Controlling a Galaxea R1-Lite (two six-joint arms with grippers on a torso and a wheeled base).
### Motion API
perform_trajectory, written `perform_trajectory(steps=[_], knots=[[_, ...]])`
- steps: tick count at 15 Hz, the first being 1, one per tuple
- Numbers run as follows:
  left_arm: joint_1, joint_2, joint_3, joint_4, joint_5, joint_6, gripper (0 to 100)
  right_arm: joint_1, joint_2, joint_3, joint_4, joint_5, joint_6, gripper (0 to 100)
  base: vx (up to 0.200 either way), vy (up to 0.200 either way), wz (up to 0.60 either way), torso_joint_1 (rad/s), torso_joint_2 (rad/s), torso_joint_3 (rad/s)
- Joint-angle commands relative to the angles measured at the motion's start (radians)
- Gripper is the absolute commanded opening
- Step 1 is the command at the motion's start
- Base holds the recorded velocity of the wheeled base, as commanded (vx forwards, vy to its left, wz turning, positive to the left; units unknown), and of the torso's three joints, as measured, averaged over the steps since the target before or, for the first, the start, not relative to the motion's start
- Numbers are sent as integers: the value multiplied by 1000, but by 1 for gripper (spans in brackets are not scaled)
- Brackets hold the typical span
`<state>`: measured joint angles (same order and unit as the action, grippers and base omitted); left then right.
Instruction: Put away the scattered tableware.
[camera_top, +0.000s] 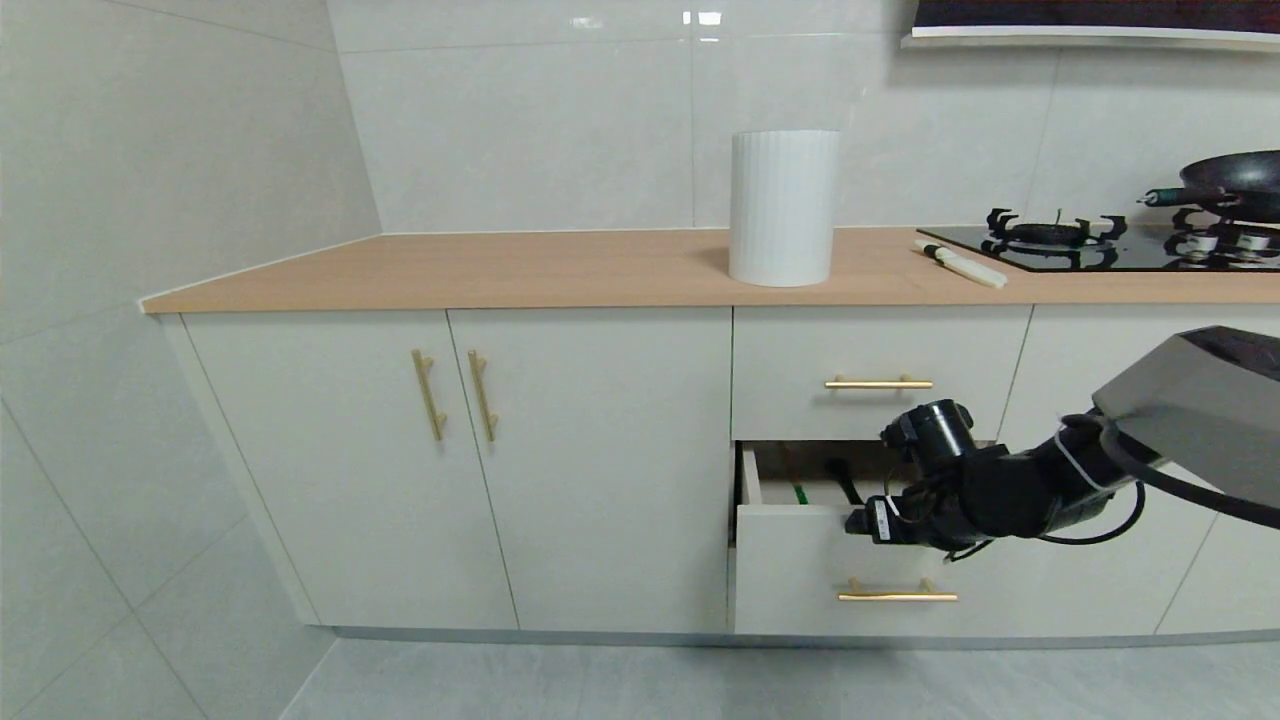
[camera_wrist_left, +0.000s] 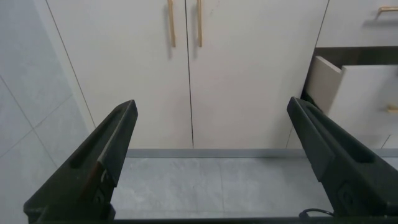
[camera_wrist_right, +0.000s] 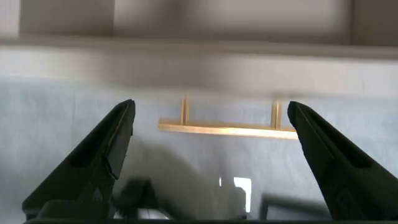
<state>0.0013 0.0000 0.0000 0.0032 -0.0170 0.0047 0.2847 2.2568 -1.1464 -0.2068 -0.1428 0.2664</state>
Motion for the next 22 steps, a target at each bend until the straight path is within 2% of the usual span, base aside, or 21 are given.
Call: perform_trajectory(steps=[1,4,9,11,22], knots=[[0,0,0,0,0,0,100,-10,93,-84,0,-21,2,100,0,0,0,0,0,0],[0,0,0,0,0,0,100,-27,148,-153,-42,-28,5,100,0,0,0,0,0,0],[0,0,0,0,0,0,100,-41,213,-191,-224,-70,54,100,0,0,0,0,0,0],[0,0,0,0,0,0,100,-42,257,-216,-250,-75,56,100,0,0,0,0,0,0],[0,0,0,0,0,0,100,-93,417,-455,-247,-149,178,100,0,0,0,0,0,0]])
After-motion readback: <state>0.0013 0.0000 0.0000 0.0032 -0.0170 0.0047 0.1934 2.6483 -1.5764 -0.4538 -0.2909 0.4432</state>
